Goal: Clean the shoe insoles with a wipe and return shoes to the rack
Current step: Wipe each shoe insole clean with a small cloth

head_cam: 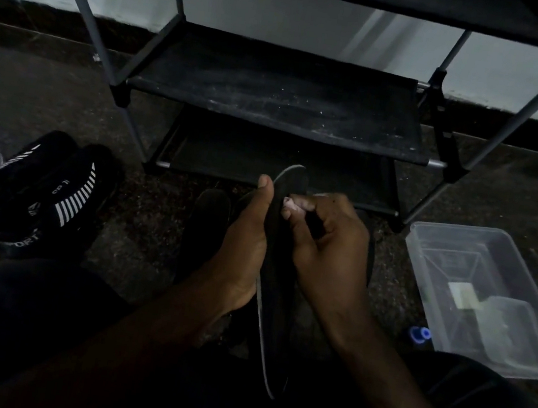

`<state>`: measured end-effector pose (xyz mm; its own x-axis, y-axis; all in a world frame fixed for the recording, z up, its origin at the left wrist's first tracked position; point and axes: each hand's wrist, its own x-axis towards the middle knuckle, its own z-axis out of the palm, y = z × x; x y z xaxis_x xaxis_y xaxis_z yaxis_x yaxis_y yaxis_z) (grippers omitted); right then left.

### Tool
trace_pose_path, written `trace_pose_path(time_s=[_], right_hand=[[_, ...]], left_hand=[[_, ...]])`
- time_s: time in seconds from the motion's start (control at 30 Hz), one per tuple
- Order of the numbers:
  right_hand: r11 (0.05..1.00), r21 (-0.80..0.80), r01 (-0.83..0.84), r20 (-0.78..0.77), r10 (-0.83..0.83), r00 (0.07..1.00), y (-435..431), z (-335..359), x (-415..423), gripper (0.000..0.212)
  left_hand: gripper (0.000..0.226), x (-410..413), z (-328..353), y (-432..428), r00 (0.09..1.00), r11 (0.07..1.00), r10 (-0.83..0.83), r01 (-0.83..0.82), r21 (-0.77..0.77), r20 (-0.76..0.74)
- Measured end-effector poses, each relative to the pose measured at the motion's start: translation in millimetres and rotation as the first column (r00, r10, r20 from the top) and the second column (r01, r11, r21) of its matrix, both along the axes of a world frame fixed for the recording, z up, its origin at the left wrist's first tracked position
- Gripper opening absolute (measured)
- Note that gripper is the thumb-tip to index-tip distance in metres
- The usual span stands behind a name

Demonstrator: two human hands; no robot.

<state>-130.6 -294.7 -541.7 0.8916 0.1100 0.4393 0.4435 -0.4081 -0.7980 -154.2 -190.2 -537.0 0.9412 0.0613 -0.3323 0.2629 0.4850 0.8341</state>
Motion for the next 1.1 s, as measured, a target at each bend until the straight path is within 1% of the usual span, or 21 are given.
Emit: trace_pose_path(time_s=[0.07,0.17,0.23,0.3,0.37,0.43,0.5,0.53,0.6,0.7,0.77,0.83,0.9,1.03,1.1], right_hand=[[0.999,0.015,-0.048,-0.011,0.048,0.999,1.7,2.8,-7.5,0.010],[0.991,-0.028,-0.127,0.052,0.129,0.990,4.4,6.0,-14.7,0.012],[0.997,-0.037,-0.072,0.057,0.074,0.996,-0.2,5.2,-2.2,0.010],[1.000,0.006,0.030,0.010,-0.030,1.000,-7.9,5.6,12.5,0.007],[0.997,0.056,0.060,-0.040,-0.058,0.998,-10.0,6.8,12.9,0.007],[0.999,0.046,-0.018,-0.026,0.019,0.999,-3.8,8.2,-0.7,0.010],[0.995,0.009,-0.101,0.035,0.101,0.994,2.9,8.9,-12.9,0.012],[0.994,0.003,-0.109,0.053,0.109,0.993,3.3,8.7,-11.6,0.012],[0.999,0.010,-0.033,0.041,0.033,0.999,-1.0,8.4,2.2,0.009],[0.993,0.066,0.097,-0.030,-0.095,0.995,-10.4,7.7,16.8,0.006],[0.992,0.108,0.069,-0.062,-0.063,0.996,-7.4,8.2,6.9,0.007],[0.992,0.123,-0.023,-0.035,0.028,0.999,0.2,10.2,-6.6,0.009],[0.991,0.118,-0.065,0.000,0.065,0.998,2.5,9.4,-6.2,0.008],[0.982,0.173,0.075,-0.077,-0.062,0.995,-9.1,5.6,18.8,0.007],[0.982,0.173,0.076,-0.087,-0.061,0.994,-9.4,6.3,13.1,0.008]], left_hand=[[0.063,0.3,0.6,0.8,1.000,1.000,0.025,-0.025,-0.004,-0.008],[0.066,0.2,0.3,0.8,0.999,0.999,0.037,-0.038,-0.011,-0.019],[0.065,-1.0,0.6,-1.2,0.999,1.000,0.001,-0.002,-0.031,-0.034],[0.063,-2.4,1.6,-4.3,0.998,0.997,-0.056,0.054,-0.064,-0.040],[0.060,-2.9,1.9,-6.6,0.996,0.995,-0.074,0.070,-0.075,-0.047],[0.057,-2.9,0.9,-6.0,0.998,0.996,-0.059,0.057,-0.065,-0.028],[0.055,-1.8,-1.3,-3.4,1.000,0.999,-0.024,0.024,-0.031,-0.015],[0.055,-1.7,-1.7,-2.5,1.000,1.000,-0.019,0.018,-0.025,-0.019],[0.056,-1.2,-0.9,-2.5,0.998,0.998,-0.047,0.045,-0.036,-0.041],[0.056,-0.8,-0.5,-6.4,0.994,0.995,-0.094,0.092,-0.050,-0.054],[0.056,-1.4,-1.9,-7.5,0.996,0.995,-0.084,0.082,-0.052,-0.042],[0.053,-1.6,-4.0,-6.1,0.998,0.998,-0.054,0.053,-0.028,-0.017],[0.052,-1.5,-5.7,-5.0,0.999,0.999,-0.048,0.048,-0.023,-0.001],[0.055,-0.3,-5.7,-7.3,0.995,0.995,-0.094,0.092,-0.049,-0.033],[0.054,-0.1,-6.4,-8.2,0.995,0.993,-0.101,0.100,-0.056,-0.024]])
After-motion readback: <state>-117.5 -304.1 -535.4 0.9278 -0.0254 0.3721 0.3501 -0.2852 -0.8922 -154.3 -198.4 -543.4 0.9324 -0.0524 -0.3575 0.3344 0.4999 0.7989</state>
